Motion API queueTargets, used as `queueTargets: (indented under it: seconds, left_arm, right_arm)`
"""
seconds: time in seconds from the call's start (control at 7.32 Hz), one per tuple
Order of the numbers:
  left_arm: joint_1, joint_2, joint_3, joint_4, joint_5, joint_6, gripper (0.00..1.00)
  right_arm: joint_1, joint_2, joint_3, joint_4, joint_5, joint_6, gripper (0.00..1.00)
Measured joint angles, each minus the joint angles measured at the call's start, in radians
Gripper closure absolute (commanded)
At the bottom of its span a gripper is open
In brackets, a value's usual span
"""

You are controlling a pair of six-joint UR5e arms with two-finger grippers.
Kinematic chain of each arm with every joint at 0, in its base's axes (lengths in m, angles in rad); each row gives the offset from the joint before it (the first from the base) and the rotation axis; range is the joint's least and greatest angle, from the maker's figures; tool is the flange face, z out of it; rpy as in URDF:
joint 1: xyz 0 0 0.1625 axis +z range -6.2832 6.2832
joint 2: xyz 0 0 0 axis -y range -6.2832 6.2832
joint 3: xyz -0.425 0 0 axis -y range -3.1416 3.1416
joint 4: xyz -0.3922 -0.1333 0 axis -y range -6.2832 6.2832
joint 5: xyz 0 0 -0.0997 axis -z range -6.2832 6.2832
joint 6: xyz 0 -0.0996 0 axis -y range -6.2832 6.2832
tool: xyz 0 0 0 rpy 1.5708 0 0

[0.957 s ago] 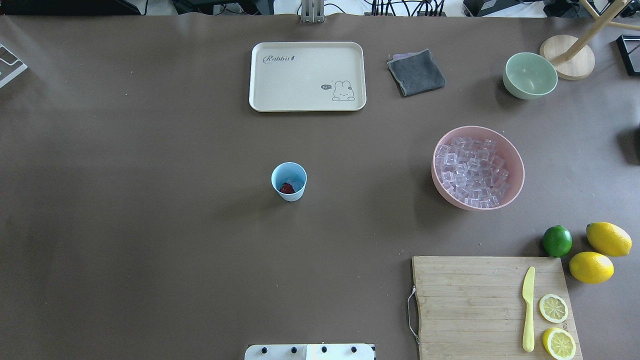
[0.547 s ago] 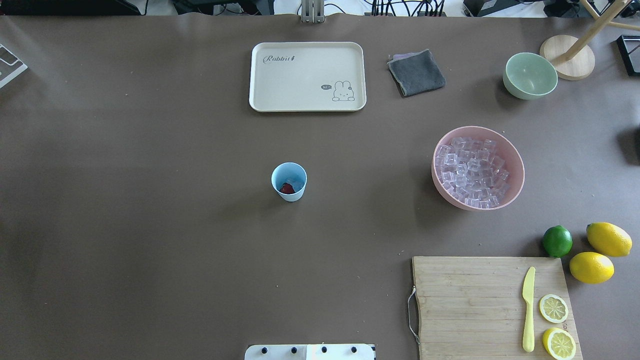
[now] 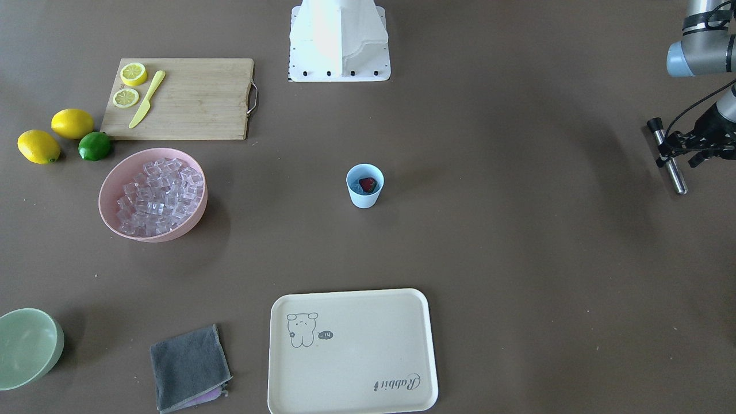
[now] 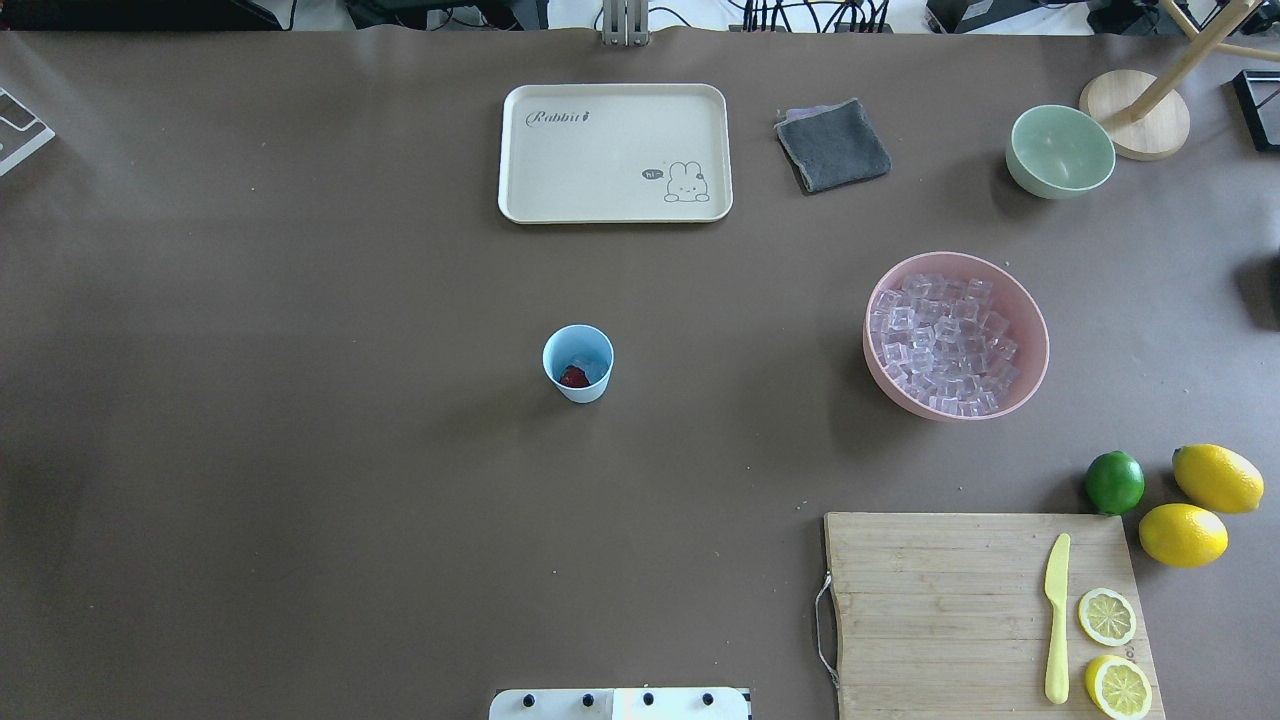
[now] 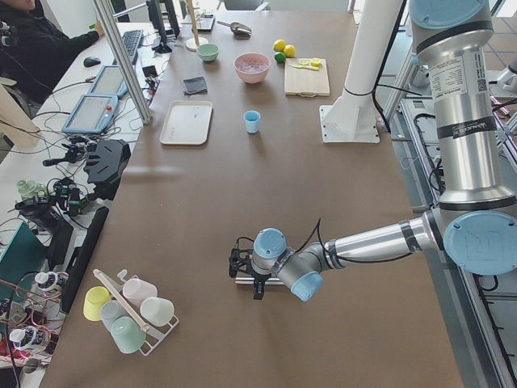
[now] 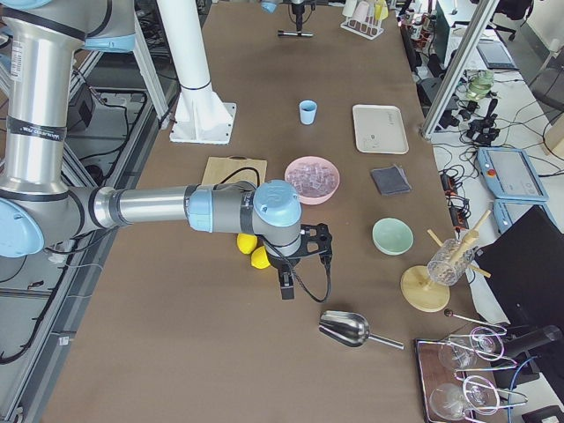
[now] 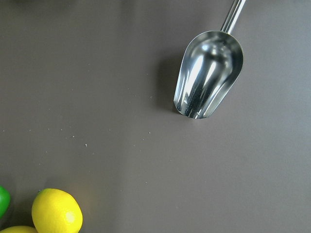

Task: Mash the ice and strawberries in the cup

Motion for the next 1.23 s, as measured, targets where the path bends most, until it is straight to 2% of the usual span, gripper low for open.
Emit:
queueTargets:
  seconds: [0.27, 0.82, 0.96, 1.23]
  left_arm:
    - [0.010, -0.003, 0.004, -0.003, 0.003, 0.007, 0.69]
    - [0.020, -0.015, -0.038, -0.007, 0.006, 0.055, 0.70]
    - [0.018, -0.046, -0.083, 0.001, 0.006, 0.067, 0.70]
    - [0.017, -0.210, -0.129, 0.021, 0.059, 0.062, 0.70]
  right_arm:
    - [0.003, 0.001, 0.000, 0.000, 0.000, 0.000, 0.01]
    - [0.006, 0.001, 0.001, 0.000, 0.000, -0.001, 0.01]
    - [0.007, 0.001, 0.002, 0.000, 0.000, 0.000, 0.01]
    - [0.007, 0.002, 0.004, 0.000, 0.000, 0.000, 0.01]
